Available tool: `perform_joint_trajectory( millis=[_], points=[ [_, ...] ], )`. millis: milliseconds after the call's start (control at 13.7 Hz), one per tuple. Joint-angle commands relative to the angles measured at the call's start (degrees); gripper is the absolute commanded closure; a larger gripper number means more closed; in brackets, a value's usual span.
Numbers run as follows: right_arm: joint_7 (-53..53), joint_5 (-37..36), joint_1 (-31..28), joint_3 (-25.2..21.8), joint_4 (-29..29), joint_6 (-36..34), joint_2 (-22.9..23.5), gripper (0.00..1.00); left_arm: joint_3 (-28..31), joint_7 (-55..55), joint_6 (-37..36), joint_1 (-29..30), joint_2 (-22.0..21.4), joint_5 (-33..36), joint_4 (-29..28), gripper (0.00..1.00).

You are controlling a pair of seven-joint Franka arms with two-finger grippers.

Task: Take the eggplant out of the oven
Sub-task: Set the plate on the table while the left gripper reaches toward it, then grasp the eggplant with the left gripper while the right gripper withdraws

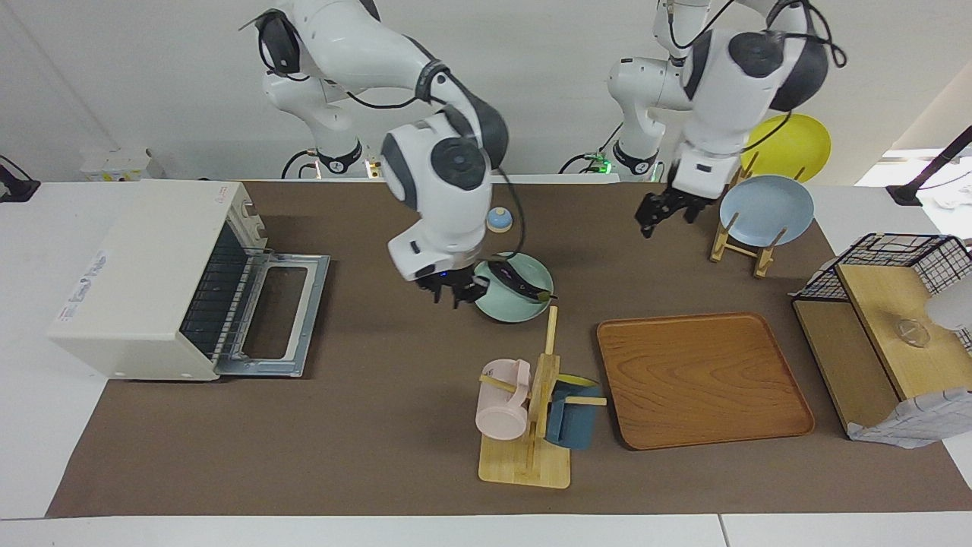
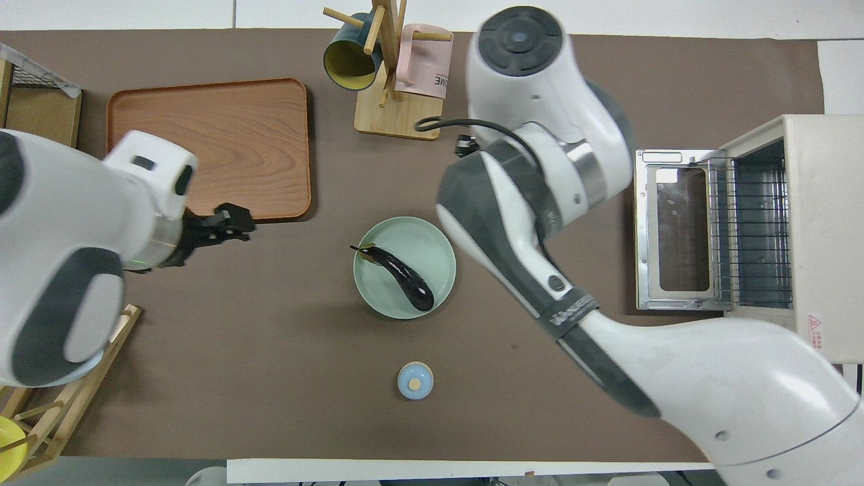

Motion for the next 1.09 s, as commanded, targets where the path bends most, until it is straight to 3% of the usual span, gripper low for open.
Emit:
perform_joint_trajectory(
  millis=[0, 219, 365, 438, 657, 803, 1022],
  points=[
    [-7.0, -0.9, -6.5, 0.8, -21.8, 12.5, -7.9, 1.0, 1.1, -19.3, 9.9, -9.7, 8.9, 0.2, 0.4, 0.0],
    [-10.7, -8.1, -9.4, 0.9, -24.8, 13.2, -7.1, 1.0, 1.1, -27.6, 21.3, -14.4, 17.2, -1.6, 2.0, 0.01],
    [-13.0, -10.0, -12.3, 0.9, -27.1, 15.8, -6.6, 1.0, 1.1, -27.9, 22.8, -15.4, 19.5, -1.9, 1.9, 0.05],
    [-13.1, -10.1, -12.4, 0.9, -27.6, 15.9, -6.5, 1.0, 1.1, -27.9, 22.7, -15.4, 20.5, -1.9, 1.9, 0.14],
    [-14.3, -16.2, -12.4, 1.0, -27.7, 14.6, -6.5, 1.0, 1.1, -26.7, 22.1, -15.8, 21.0, -1.8, 1.8, 0.88],
    [-17.6, -17.1, -12.5, 0.9, -26.8, 12.4, -6.5, 0.99, 1.1, -24.8, 22.5, -15.8, 21.1, -1.8, 2.0, 1.0],
    [-25.8, -17.8, -13.6, 1.0, -17.5, 2.9, -5.0, 0.99, 1.1, -24.0, 20.7, -15.5, 21.1, -1.8, 3.4, 1.0]
  ],
)
